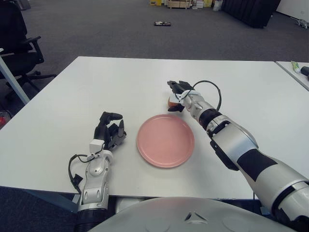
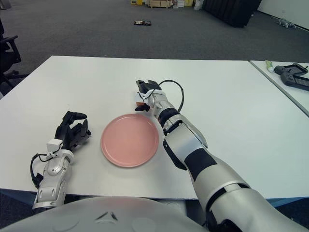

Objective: Put the apple into the plate.

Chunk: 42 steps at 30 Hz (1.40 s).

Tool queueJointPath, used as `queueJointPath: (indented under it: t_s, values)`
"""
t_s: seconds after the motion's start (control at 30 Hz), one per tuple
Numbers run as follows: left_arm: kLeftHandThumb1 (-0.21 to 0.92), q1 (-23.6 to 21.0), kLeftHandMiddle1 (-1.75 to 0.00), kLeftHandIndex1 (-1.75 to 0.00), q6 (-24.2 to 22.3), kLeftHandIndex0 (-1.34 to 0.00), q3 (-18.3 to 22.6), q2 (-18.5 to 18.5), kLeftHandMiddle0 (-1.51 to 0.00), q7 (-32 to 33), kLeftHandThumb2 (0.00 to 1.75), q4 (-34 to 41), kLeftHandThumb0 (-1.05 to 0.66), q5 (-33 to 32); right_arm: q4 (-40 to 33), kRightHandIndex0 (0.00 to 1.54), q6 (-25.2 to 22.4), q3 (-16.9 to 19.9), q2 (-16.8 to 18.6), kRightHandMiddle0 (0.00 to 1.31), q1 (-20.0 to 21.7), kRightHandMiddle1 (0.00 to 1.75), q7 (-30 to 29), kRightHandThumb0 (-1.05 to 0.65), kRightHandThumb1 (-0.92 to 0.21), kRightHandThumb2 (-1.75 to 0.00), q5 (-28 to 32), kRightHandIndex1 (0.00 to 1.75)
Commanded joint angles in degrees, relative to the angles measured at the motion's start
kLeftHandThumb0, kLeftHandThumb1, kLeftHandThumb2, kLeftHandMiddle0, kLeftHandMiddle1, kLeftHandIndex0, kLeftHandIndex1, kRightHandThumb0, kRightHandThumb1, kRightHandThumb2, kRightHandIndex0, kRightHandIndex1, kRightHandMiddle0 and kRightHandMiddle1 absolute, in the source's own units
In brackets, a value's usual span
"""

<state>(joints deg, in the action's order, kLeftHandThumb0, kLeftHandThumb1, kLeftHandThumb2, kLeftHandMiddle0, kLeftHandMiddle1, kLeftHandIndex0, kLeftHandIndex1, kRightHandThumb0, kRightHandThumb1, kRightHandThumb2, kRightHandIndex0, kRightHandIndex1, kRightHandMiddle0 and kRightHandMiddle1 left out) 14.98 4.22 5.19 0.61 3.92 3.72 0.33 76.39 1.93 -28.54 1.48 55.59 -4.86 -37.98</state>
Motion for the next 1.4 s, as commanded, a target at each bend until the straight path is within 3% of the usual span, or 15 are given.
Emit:
queueJointPath:
  t_s: [0.0, 0.27, 0.53, 0.73, 1.37]
  values:
    - [0.72, -0.3, -1.75, -1.75, 0.6, -0.31, 0.3, 0.0, -0.80, 0.1, 0.81, 0.2, -0.38, -0.3, 0.7, 0.00, -1.4, 0.7, -1.3, 0.00, 0.6, 0.26, 1.2, -0.55, -0.40, -0.92, 0.8, 0.00]
    - [0.73, 0.1, -1.75, -1.75, 0.0, -0.31, 0.3, 0.3, -0.79, 0.0, 0.80, 1.1, -0.38, -0.7, 1.0, 0.00, -4.3, 0.3, -2.5, 0.00, 0.2, 0.16, 3.0, -0.62, -0.55, -0.82, 0.9, 0.00]
    - [0.73, 0.0, -1.75, -1.75, -0.4, -0.31, 0.3, -0.1, -0.80, -0.2, 0.79, 1.3, -0.37, -0.5, 1.4, 0.03, -6.2, 0.9, -3.9, 0.00, 0.6, 0.15, 4.8, -0.67, -0.61, -0.77, 1.4, 0.02]
    - [0.74, -0.1, -1.75, -1.75, 0.0, -0.30, 0.4, -0.3, -0.81, -0.4, 0.79, 1.1, -0.37, -0.5, 1.5, 0.02, -7.2, 0.9, -4.4, 0.00, 0.5, 0.20, 5.6, -0.67, -0.68, -0.69, 1.3, 0.21]
    - [0.75, -0.2, -1.75, -1.75, -0.7, -0.30, 0.3, 0.0, -0.79, 0.0, 0.77, 1.4, -0.37, -0.5, 1.9, 0.00, -6.1, 1.8, -6.3, 0.00, -0.7, 0.39, 1.5, -0.65, -0.70, -0.69, 1.5, 0.44]
